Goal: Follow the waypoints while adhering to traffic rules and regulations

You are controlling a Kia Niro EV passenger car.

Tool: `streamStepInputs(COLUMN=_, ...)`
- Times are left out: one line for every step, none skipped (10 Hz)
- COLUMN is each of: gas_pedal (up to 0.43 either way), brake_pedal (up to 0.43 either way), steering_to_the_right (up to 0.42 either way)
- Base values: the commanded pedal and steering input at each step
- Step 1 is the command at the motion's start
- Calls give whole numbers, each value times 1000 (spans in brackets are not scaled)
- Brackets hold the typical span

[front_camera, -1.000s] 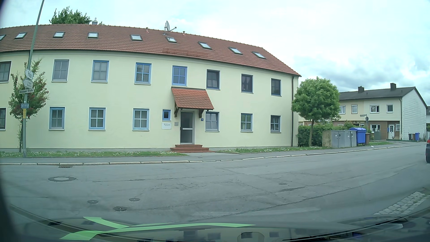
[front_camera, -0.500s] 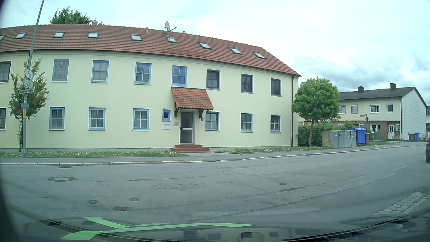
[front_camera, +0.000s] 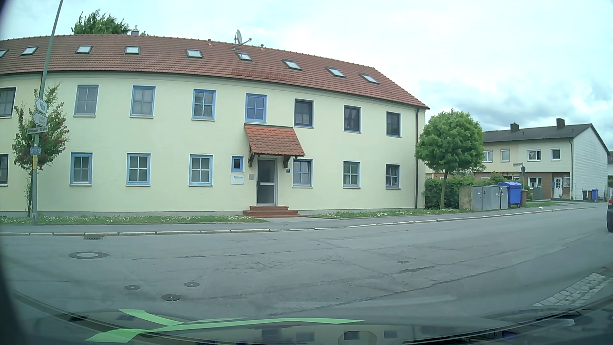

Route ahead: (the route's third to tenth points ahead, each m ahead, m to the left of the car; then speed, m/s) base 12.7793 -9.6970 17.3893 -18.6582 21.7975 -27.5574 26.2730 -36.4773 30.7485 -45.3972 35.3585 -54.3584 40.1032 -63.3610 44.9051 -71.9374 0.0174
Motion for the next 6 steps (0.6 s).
streamStepInputs(gas_pedal=0, brake_pedal=244, steering_to_the_right=112)
streamStepInputs(gas_pedal=0, brake_pedal=244, steering_to_the_right=112)
streamStepInputs(gas_pedal=0, brake_pedal=244, steering_to_the_right=112)
streamStepInputs(gas_pedal=0, brake_pedal=244, steering_to_the_right=112)
streamStepInputs(gas_pedal=0, brake_pedal=244, steering_to_the_right=112)
streamStepInputs(gas_pedal=0, brake_pedal=244, steering_to_the_right=112)
